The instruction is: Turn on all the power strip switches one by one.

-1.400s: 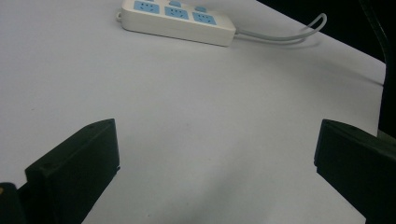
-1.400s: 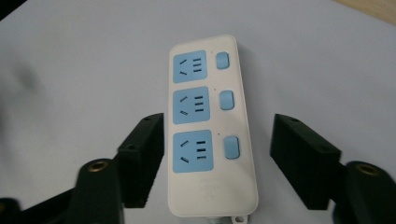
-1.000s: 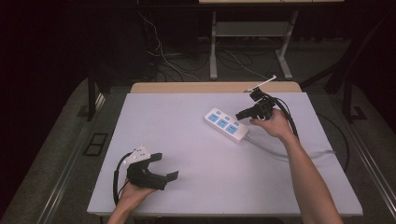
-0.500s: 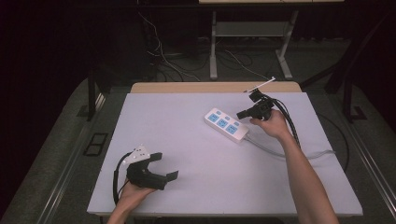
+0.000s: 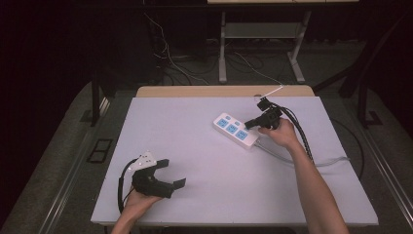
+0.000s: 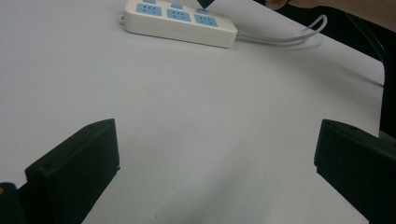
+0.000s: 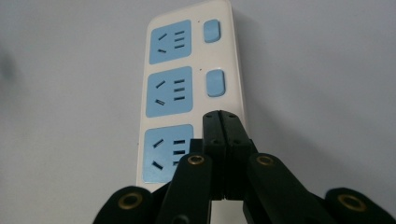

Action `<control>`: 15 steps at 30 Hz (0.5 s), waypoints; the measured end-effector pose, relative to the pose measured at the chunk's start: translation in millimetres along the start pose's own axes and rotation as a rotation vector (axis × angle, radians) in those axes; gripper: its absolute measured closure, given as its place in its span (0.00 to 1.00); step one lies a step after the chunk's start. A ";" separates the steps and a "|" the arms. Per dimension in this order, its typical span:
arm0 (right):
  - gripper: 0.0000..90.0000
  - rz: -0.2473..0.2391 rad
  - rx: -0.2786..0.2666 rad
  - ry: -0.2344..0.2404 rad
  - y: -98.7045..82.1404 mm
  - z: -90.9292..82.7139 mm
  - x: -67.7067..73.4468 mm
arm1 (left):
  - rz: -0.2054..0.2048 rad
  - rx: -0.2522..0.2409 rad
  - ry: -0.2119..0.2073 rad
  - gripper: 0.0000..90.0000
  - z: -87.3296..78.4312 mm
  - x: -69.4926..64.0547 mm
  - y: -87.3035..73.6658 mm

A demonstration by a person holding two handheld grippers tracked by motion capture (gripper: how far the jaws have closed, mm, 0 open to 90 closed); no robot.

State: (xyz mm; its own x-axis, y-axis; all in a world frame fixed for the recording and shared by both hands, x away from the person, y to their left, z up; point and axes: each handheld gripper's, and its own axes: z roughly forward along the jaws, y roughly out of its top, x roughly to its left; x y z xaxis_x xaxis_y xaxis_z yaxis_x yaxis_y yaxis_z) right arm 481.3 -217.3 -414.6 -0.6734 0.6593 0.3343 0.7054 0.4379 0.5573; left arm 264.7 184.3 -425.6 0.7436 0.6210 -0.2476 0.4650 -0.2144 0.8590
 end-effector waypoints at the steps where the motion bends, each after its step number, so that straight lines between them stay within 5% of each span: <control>1: 1.00 -0.006 0.000 -0.001 -0.1 0.8 0.8 | 0.000 0.000 0.000 0.00 0.3 0.1 0.0; 15: 1.00 -0.048 -0.006 -0.014 -0.9 3.1 3.7 | 0.006 0.009 -0.003 0.00 1.3 -0.1 -0.1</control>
State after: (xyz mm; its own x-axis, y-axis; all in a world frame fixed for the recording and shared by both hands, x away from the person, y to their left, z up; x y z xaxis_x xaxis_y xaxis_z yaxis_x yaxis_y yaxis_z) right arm 478.9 -213.4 -416.2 -0.7035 0.6462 0.2958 0.6707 0.4660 0.5771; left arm 265.3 183.3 -426.3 0.7479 0.6174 -0.2440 0.4651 -0.2251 0.8562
